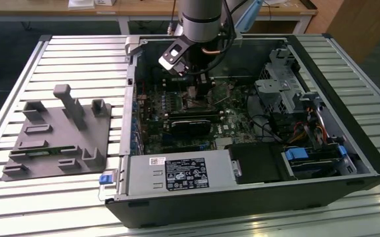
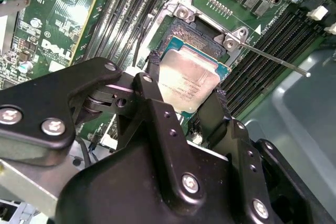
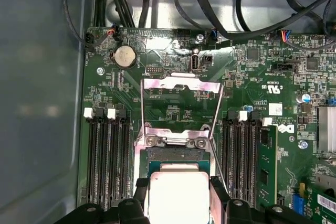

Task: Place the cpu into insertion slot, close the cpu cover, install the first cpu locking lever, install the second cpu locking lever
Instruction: 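Place the cpu into insertion slot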

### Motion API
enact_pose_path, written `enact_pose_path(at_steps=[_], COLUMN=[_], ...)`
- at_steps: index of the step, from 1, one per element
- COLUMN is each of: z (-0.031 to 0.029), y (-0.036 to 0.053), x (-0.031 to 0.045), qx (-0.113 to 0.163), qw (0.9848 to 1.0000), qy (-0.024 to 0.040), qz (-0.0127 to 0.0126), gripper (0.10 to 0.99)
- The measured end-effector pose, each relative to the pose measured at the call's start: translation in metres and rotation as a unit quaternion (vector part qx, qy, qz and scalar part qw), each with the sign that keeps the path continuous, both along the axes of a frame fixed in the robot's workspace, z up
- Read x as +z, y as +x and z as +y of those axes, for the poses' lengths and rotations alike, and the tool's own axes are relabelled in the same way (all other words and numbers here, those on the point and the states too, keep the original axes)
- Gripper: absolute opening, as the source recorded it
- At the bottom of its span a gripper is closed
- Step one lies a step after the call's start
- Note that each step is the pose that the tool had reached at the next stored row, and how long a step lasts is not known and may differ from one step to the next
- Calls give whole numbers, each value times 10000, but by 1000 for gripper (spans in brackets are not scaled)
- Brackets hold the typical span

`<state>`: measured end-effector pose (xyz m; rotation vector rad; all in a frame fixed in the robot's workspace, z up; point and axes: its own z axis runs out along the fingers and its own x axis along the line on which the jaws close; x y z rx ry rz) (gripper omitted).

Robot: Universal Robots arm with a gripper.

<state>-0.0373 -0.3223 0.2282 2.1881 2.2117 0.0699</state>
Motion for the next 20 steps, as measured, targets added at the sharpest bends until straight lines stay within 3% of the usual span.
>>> enact_pose_path(at_steps=[13, 20], z=[0, 2], y=[0, 0], x=[-179, -252], qx=[-47, -37], qw=[10000, 10000], qy=[-5, -7], qz=[5, 32], gripper=[537, 537])
